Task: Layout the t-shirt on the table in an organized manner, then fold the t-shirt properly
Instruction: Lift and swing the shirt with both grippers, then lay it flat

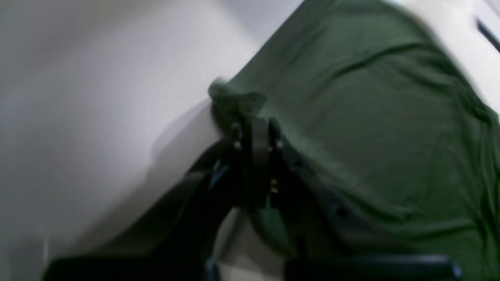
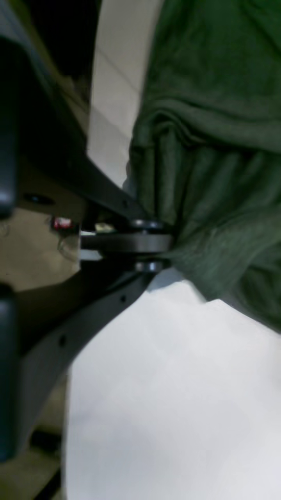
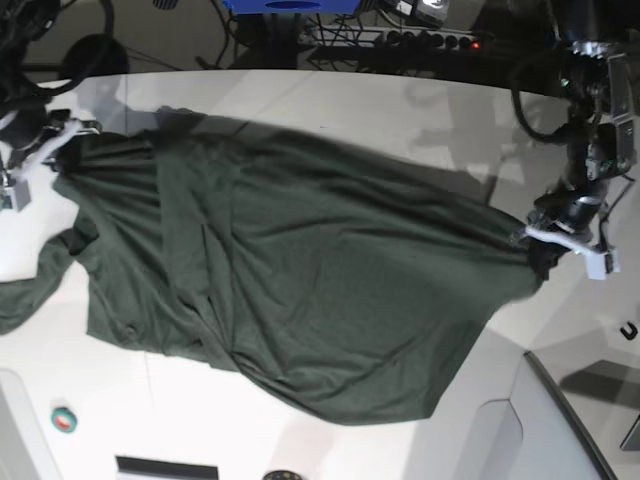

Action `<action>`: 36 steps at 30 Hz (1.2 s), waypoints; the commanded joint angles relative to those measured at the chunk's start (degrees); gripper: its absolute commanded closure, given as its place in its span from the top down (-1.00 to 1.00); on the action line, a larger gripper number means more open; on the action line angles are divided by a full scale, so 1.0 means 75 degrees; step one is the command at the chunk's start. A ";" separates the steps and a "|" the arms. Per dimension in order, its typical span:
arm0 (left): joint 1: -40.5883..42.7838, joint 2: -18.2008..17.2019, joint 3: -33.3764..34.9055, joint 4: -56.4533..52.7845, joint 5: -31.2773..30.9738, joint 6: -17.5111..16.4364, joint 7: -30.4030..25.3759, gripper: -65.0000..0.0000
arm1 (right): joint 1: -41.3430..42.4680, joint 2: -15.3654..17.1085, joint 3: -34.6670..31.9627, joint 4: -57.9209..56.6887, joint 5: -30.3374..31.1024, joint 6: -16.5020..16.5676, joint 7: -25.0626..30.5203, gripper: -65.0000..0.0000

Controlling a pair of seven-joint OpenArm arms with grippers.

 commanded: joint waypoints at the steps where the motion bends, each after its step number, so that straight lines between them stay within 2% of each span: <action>1: 0.0186 -0.0157 -0.0104 0.0299 0.0033 0.0052 -0.0090 -1.00 | -0.0068 0.0074 0.0035 0.0156 0.0068 0.0002 -0.0031 -0.98; 4: 0.0866 -0.0192 -0.0713 0.1002 0.0033 0.0052 -0.0090 -1.00 | -0.0361 0.0215 0.0328 0.0156 0.0068 0.0049 -0.0277 -0.98; 8: 0.1675 -0.0180 -0.1534 0.1705 0.0033 0.0052 -0.0090 -1.00 | -0.0983 0.0414 0.0352 0.0156 0.0104 0.0061 -0.0125 -0.98; 12: 0.2108 -0.0203 -0.1827 0.2186 0.0033 0.0052 -0.0079 -1.00 | -0.1229 0.0625 0.0328 0.0180 0.0104 0.0061 -0.0184 -0.98; 15: 0.2003 -0.0215 -0.1756 0.2244 0.0033 0.0052 -0.0079 -1.00 | -0.1123 0.0836 0.0305 0.0191 0.0104 0.0061 -0.0195 -0.98; 17: 0.1628 -0.0168 -0.1756 0.2315 0.0010 0.0052 0.0214 -1.00 | -0.0725 0.1035 0.0094 0.0215 0.0104 0.0049 -0.0301 -0.98; 19: 0.0901 -0.0051 -0.1768 0.2538 -0.0002 0.0064 0.1012 -1.00 | -0.0010 0.1399 -0.0047 0.0226 0.0104 0.0049 -0.0817 -0.98; 21: -0.0060 0.0265 -0.1839 0.2655 -0.0002 0.0169 0.1727 -1.00 | 0.0987 0.1703 -0.0058 0.0180 0.0104 0.0049 -0.1403 -0.98; 24: -0.1736 0.0594 -0.1721 0.2362 0.0045 0.0521 0.2453 -1.00 | 0.2745 0.1938 -0.0070 0.0051 0.0080 0.0014 -0.1907 -0.93; 25: -0.2322 0.0746 -0.1557 0.2080 0.0045 0.0615 0.2606 -1.00 | 0.3436 0.2008 -0.0258 -0.0231 0.0068 0.0014 -0.2012 -0.83; 26: -0.2979 0.0840 -0.1288 0.1717 0.0104 0.0732 0.2688 -1.00 | 0.4128 0.2172 -0.0727 -0.0735 0.0068 0.0002 -0.2094 -0.60; 27: -0.3635 0.0898 -0.0959 0.1190 0.0361 0.0873 0.2688 -1.00 | 0.4820 0.2430 -0.1395 -0.1473 0.0057 0.0002 -0.2112 -0.22; 28: -0.4362 0.0922 -0.0561 0.0557 0.0819 0.1049 0.2676 -1.00 | 0.5535 0.2676 -0.2086 -0.2399 -0.0002 0.0002 -0.2094 0.25; 29: -0.4948 0.1027 -0.0221 -0.0018 0.1264 0.1154 0.2664 -0.80 | 0.6097 0.2817 -0.2684 -0.3138 -0.0107 0.0002 -0.2094 0.73; 30: -0.5335 0.1156 0.0072 -0.0393 0.1651 0.1166 0.2641 -0.31 | 0.6355 0.2911 -0.2872 -0.3524 -0.0213 0.0002 -0.2001 1.00; 32: -0.5487 0.1344 0.0201 -0.0604 0.2085 0.1166 0.2383 0.64 | 0.6308 0.2876 -0.2368 -0.3501 -0.0189 0.0037 -0.1450 1.00; 33: -0.5382 0.1449 0.0201 -0.0510 0.2225 0.1189 0.2102 1.00 | 0.6085 0.2876 -0.2168 -0.3325 -0.0189 0.0037 -0.1180 1.00; 36: -0.4526 0.1602 -0.0080 -0.0217 0.2471 0.1201 0.0812 1.00 | 0.5605 0.2876 -0.1957 -0.3032 -0.0201 0.0037 -0.0946 1.00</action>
